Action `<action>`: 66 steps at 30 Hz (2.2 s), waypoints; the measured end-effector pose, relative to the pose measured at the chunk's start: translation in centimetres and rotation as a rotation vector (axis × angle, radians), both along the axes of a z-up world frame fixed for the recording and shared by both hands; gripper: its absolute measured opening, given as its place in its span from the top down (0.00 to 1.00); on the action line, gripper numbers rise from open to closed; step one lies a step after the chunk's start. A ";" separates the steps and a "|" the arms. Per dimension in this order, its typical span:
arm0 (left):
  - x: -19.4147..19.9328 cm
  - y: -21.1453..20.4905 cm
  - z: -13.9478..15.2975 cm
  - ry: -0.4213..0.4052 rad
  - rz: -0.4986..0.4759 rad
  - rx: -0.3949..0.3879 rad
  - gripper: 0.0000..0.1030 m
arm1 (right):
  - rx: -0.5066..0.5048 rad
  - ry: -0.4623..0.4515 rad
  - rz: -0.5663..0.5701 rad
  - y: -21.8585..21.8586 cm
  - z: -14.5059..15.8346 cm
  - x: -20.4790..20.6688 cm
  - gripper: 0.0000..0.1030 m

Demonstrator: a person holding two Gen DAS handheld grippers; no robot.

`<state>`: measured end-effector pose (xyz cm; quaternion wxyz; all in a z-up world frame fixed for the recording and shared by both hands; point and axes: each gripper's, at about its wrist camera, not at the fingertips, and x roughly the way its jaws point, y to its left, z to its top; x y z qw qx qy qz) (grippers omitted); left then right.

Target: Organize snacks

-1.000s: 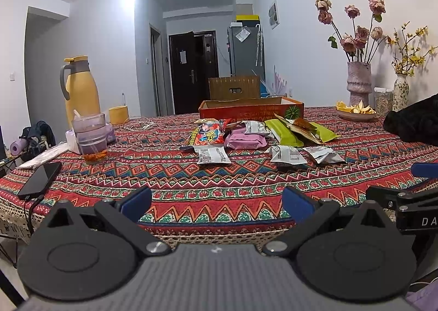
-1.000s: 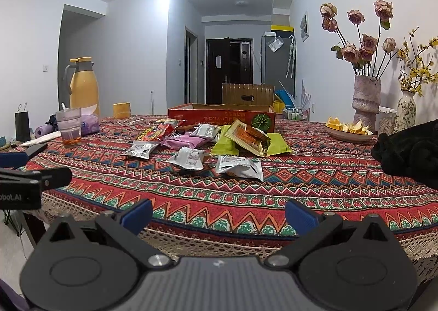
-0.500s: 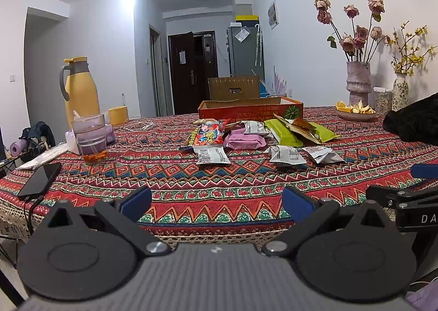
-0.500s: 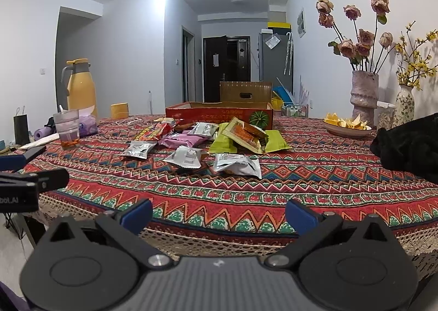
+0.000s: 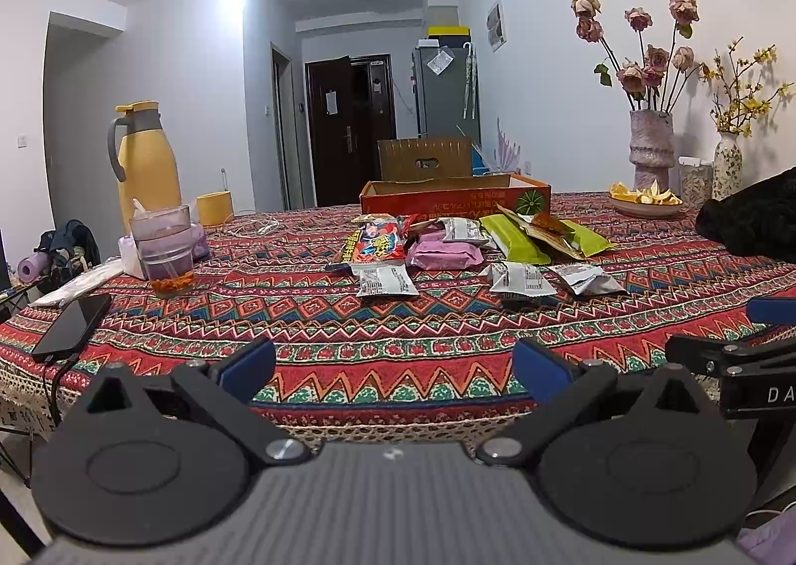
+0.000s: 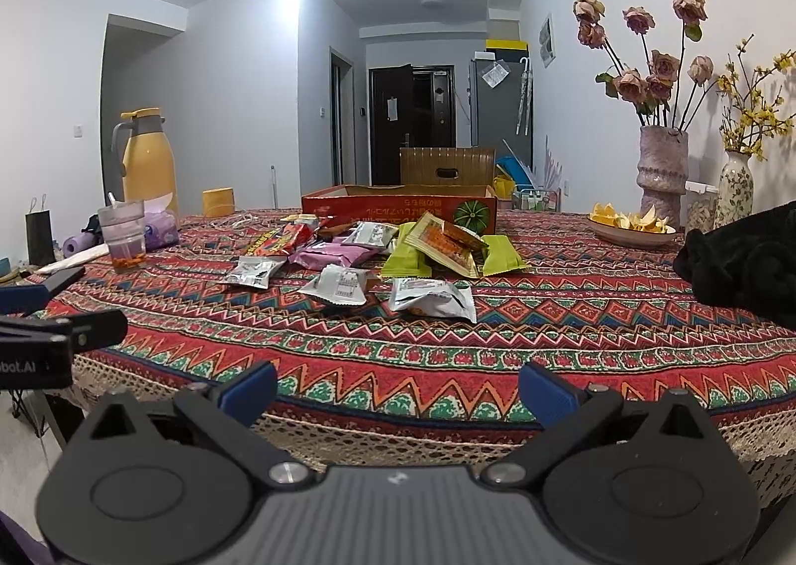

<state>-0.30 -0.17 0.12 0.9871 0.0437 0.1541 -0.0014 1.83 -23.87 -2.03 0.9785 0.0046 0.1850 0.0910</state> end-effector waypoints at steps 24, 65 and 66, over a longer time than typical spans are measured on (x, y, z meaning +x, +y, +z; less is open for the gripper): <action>3.6 -0.7 0.0 0.056 0.018 0.024 0.00 | 0.010 0.039 0.012 -0.2 0.0 3.5 0.00; 27.1 2.2 -1.9 0.348 0.025 -0.066 0.55 | -0.031 0.289 0.025 -0.5 -1.2 22.6 0.35; 26.9 2.1 -1.8 0.349 0.023 -0.062 0.57 | -0.024 0.287 0.027 -0.6 -1.2 22.5 0.41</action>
